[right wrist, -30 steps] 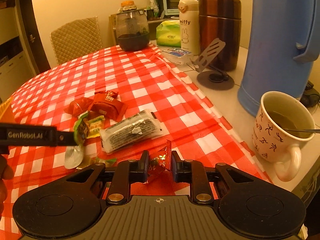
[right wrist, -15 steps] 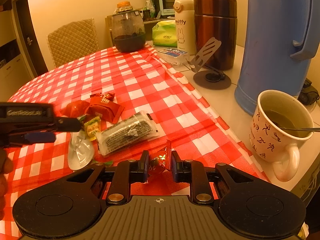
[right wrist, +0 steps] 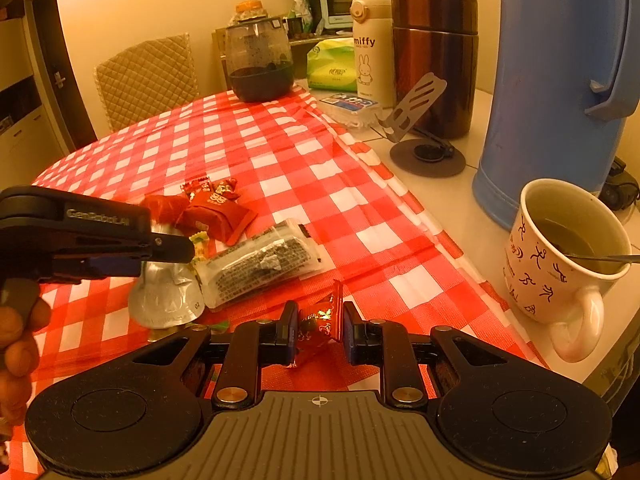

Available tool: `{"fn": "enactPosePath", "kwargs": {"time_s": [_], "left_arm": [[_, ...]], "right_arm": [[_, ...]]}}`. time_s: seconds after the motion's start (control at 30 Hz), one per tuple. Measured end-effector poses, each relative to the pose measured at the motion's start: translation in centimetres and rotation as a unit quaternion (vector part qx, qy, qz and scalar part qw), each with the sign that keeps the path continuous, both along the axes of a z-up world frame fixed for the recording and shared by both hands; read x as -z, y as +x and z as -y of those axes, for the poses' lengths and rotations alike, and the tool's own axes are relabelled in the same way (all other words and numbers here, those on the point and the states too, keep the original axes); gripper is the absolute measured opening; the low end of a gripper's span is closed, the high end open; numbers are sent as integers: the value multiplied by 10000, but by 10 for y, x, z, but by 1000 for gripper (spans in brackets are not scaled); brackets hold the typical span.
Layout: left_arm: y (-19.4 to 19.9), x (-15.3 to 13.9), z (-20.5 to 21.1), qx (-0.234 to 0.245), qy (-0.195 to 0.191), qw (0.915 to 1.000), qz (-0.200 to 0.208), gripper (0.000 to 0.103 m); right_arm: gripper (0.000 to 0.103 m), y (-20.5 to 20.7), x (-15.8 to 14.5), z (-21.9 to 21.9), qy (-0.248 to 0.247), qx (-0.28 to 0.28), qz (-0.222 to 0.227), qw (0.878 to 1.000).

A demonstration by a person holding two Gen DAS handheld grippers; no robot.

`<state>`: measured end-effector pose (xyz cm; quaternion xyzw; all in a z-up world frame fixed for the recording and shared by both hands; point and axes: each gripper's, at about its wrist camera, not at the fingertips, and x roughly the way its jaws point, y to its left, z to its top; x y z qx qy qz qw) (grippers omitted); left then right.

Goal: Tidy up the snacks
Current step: 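Grasp the clear green-striped packet with the left gripper while the right holds the red candy, then carry the red candy and green-striped packet over the orange tray with both grippers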

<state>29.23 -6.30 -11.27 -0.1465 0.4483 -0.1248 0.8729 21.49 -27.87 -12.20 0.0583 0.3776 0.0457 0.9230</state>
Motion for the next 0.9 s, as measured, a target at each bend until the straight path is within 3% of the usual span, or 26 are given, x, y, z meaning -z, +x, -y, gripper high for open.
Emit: {"fn": "enactPosePath", "kwargs": {"time_s": [0.13,0.23,0.53,0.9], "left_arm": [[0,-2,-7,-110,-76,9999,-80,30],[-11,-6,-11,-25,123,9999,39,26],[-55,-21,-34,52,700,9969,343,25],[-86,-56,-78,-315,678,9959,503,25]], "right_arm": [[23,-2,-3,1,-9,15,36,10000],[23,-3,-6,3,-23,35,67,10000],[23,-6,-12,1,-26,28,122,9999],[23,-7,-46,-26,48,-360,367,9987]]}}
